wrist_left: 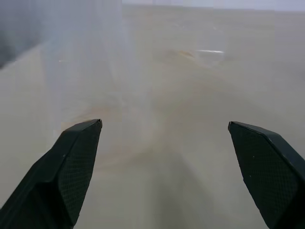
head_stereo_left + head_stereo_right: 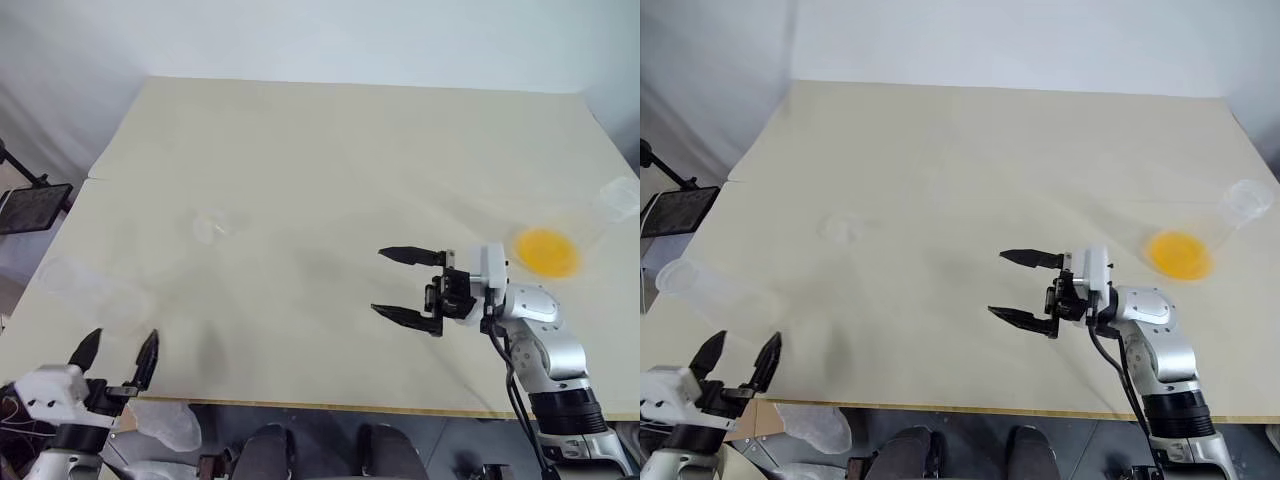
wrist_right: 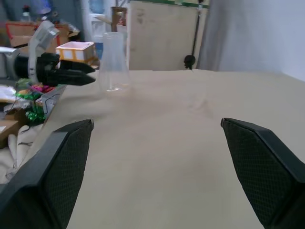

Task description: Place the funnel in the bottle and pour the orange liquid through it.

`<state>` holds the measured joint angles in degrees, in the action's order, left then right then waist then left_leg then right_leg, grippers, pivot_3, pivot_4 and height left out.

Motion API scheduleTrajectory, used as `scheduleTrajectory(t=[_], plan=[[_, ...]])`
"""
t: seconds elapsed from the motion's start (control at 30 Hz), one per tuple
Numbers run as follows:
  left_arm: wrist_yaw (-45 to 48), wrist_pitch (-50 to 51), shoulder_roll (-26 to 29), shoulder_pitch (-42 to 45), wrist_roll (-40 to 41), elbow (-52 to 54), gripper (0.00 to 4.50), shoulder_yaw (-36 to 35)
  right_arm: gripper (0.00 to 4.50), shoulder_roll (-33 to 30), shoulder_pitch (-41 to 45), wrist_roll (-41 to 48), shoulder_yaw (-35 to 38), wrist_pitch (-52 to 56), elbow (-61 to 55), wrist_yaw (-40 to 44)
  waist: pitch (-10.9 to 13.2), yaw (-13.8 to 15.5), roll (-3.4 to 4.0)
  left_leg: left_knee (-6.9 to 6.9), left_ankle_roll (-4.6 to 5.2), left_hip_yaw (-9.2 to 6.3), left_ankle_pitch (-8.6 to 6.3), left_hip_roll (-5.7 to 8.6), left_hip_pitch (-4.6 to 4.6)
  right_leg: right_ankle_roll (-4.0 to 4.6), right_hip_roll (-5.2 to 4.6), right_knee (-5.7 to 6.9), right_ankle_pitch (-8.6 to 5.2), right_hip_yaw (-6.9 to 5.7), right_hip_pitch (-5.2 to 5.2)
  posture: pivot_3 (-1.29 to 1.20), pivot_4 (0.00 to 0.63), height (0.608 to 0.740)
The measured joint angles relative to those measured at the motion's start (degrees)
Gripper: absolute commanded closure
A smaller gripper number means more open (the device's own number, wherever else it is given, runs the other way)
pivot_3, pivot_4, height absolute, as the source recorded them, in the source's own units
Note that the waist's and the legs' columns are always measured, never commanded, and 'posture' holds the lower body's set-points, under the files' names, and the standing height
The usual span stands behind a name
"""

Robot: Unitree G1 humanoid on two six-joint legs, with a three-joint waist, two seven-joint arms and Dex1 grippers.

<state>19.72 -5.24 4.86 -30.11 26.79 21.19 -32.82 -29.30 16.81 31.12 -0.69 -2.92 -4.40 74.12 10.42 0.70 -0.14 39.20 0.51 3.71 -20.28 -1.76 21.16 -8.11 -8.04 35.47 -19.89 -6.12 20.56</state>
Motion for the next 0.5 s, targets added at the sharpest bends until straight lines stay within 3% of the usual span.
scheduleTrajectory(t=[0.33,0.5], plan=[[-3.79,-0.01,1.90,2.75,0.96,-1.37,0.00,-1.94,0.01,0.15,-0.11,-1.76,-0.77,-3.36,2.41,0.38,-0.02,0.28,-0.07,0.03,-0.01,0.01,0.00,-0.02,-0.01,0.00,0.03,0.04,0.00,-0.02,0.00,0.00,0.150,0.740],[-6.36,4.09,8.68,10.10,0.95,-0.92,0.00,-2.02,0.01,0.55,-0.54,-1.73,-0.68,-3.32,2.39,-1.27,-0.02,0.39,-0.08,0.03,-0.03,0.00,0.01,-0.01,-0.02,0.00,0.04,0.09,0.00,-0.03,0.00,0.00,0.150,0.740]])
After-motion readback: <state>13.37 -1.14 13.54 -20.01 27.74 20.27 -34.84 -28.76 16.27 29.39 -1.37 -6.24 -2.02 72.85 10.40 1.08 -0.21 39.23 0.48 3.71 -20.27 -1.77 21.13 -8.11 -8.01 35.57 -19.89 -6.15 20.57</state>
